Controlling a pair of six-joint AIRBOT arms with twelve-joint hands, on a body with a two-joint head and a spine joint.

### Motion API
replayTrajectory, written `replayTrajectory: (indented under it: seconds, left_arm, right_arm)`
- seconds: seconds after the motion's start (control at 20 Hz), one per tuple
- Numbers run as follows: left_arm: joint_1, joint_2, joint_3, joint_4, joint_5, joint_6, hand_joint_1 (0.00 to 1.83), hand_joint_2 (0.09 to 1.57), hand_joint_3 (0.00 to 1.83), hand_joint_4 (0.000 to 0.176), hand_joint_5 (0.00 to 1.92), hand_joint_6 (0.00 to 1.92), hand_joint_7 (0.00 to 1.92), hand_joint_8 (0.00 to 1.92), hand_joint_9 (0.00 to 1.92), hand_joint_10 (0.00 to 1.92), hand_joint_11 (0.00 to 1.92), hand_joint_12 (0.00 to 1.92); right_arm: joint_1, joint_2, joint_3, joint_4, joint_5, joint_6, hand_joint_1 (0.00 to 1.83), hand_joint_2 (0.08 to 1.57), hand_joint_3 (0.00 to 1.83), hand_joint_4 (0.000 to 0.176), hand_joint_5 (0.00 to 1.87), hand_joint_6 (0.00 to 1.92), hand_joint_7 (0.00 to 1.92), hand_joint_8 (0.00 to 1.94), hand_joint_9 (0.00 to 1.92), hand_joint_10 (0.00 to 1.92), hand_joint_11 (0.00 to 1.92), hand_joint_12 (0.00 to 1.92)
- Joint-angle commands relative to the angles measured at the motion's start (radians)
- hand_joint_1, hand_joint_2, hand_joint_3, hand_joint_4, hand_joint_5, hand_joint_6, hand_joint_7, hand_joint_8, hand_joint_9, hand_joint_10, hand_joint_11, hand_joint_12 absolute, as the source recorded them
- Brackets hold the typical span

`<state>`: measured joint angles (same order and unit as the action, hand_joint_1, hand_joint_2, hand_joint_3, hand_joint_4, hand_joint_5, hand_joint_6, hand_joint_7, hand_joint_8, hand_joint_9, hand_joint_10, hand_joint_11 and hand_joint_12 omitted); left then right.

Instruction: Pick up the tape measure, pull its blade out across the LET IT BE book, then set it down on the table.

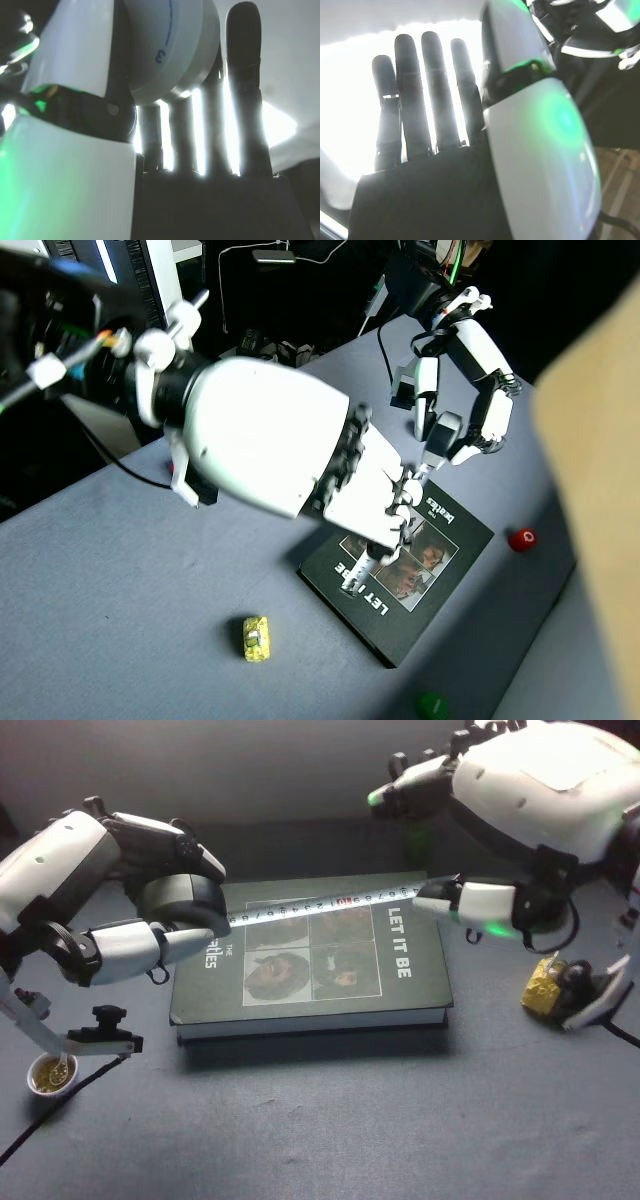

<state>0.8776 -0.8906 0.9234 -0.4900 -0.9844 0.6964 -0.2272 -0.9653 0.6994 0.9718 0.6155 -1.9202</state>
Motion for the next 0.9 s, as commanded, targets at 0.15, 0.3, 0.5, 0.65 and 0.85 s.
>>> replayTrajectory:
  seconds: [0.15, 0.3, 0.5, 0.65, 0.85]
  left_arm:
    - [0.004, 0.024, 0.022, 0.039, -0.138, -0.105, 1.38, 1.10, 0.00, 0.000, 1.04, 0.75, 1.00, 0.94, 0.91, 1.22, 0.80, 1.03]
    - [0.019, 0.025, 0.035, 0.055, -0.139, -0.121, 1.38, 1.10, 0.00, 0.000, 1.03, 0.76, 1.01, 0.93, 0.91, 1.22, 0.81, 1.03]
    - [0.019, 0.015, 0.057, 0.109, -0.143, -0.141, 1.38, 1.10, 0.00, 0.000, 1.03, 0.75, 1.00, 0.94, 0.92, 1.22, 0.84, 1.05]
    - [0.032, 0.007, 0.071, 0.137, -0.162, -0.178, 1.38, 1.10, 0.00, 0.000, 1.02, 0.76, 1.01, 0.94, 0.91, 1.22, 0.83, 1.02]
    - [0.043, 0.001, 0.087, 0.195, -0.166, -0.224, 1.38, 1.10, 0.00, 0.000, 1.04, 0.76, 1.00, 0.95, 0.91, 1.22, 0.83, 1.03]
  right_arm:
    - [0.029, -0.026, 0.061, -0.056, 0.006, -0.012, 1.17, 1.11, 0.00, 0.000, 0.70, 0.02, 0.81, 0.02, 0.77, 0.07, 0.31, 1.31]
    - [0.028, -0.054, 0.108, -0.056, -0.028, -0.044, 1.22, 1.12, 0.00, 0.000, 0.73, 0.02, 0.85, 0.02, 0.81, 0.08, 0.39, 1.31]
    - [0.039, -0.080, 0.154, -0.055, -0.042, -0.049, 1.23, 1.13, 0.00, 0.000, 0.76, 0.03, 0.87, 0.02, 0.83, 0.09, 0.44, 1.32]
    - [0.045, -0.104, 0.185, -0.045, -0.047, -0.051, 1.23, 1.13, 0.00, 0.000, 0.78, 0.02, 0.89, 0.01, 0.84, 0.08, 0.51, 1.35]
    - [0.048, -0.129, 0.206, 0.016, -0.018, -0.110, 1.23, 1.13, 0.00, 0.000, 0.79, 0.02, 0.90, 0.01, 0.84, 0.08, 0.45, 1.30]
